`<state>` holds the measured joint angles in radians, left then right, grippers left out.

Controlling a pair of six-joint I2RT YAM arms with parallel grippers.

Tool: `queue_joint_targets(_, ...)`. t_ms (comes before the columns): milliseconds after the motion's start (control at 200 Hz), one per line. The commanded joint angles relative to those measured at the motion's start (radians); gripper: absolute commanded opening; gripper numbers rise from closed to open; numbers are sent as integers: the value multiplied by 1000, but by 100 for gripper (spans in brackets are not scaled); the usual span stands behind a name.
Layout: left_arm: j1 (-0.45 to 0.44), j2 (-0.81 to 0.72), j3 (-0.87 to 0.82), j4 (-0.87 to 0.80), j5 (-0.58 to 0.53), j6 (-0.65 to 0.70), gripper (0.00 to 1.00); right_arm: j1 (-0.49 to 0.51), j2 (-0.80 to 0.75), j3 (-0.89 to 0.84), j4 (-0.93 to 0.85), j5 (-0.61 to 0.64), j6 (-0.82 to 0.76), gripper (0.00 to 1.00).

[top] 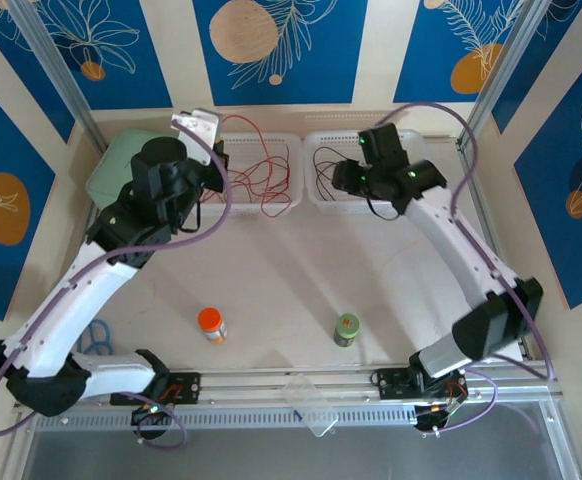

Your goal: Untangle the cables

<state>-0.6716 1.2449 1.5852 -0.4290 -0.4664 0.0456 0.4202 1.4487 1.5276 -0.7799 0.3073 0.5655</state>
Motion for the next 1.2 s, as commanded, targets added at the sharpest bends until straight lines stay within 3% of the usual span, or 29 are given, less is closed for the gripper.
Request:
queue_joint_targets(0,54,55,63,27,-12,46,0,-7,-147,-90,30,25,11,49)
queue_joint_targets(225,173,195,142,42,82,15,0,-12,-392,-269,11,20,35,48)
queue_joint_targets(430,257,339,219,56,151,-19,0,-6,-510,-362,-40,4,63,47)
queue_joint_targets(825,315,554,206,166,197,-67,0,25,-563,-457,-64,2,111,45)
queue_joint_targets(1196,317,680,43,468,167,-76,0,31,-571,-449,-101,23,102,45)
